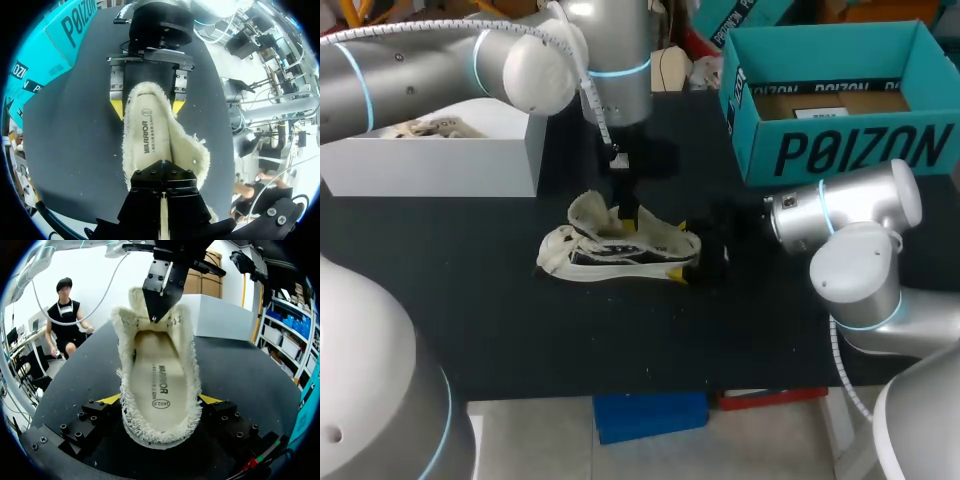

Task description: Take the shoe out of the shoebox, open the shoe tongue, remove and reinsert the insole, then place the shoe into the shoebox

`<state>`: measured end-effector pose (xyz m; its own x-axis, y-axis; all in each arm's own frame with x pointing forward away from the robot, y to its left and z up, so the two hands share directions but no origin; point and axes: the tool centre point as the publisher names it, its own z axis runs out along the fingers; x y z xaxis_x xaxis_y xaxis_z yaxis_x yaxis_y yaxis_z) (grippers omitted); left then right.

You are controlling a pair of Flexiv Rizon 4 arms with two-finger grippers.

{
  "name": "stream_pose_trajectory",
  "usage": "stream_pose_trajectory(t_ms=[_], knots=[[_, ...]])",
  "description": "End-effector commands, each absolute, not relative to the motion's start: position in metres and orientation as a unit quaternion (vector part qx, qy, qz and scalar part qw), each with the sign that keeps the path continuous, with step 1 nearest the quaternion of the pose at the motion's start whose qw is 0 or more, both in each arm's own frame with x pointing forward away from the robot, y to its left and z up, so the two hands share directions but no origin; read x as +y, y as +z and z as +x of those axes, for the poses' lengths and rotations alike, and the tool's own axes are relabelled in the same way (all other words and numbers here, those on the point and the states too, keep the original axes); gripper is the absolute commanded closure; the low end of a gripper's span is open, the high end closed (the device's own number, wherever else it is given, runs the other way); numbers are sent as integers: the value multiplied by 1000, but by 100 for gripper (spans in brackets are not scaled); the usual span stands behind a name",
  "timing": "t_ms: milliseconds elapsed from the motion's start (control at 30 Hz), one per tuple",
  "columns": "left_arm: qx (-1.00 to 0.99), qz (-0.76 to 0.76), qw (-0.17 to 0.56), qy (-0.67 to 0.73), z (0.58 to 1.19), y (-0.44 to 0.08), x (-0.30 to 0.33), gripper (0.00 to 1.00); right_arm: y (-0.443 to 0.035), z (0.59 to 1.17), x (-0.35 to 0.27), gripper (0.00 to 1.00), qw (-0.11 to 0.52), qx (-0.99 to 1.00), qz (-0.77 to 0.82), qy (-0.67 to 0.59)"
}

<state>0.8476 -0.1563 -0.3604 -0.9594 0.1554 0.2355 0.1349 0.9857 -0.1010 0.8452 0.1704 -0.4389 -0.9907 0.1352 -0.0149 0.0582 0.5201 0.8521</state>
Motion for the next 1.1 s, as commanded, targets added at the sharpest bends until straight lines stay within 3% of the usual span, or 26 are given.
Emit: stream_pose_trajectory(t_ms=[33,667,1100], knots=[[-986,-77,146,41,851,-380,-165,100,-442,846,171,100,40,871,56,486],[-978,-71,191,50,818,-407,-166,100,-442,846,171,100,40,871,56,486],[-981,-63,178,48,805,-420,-167,100,-442,846,171,100,40,871,56,486]])
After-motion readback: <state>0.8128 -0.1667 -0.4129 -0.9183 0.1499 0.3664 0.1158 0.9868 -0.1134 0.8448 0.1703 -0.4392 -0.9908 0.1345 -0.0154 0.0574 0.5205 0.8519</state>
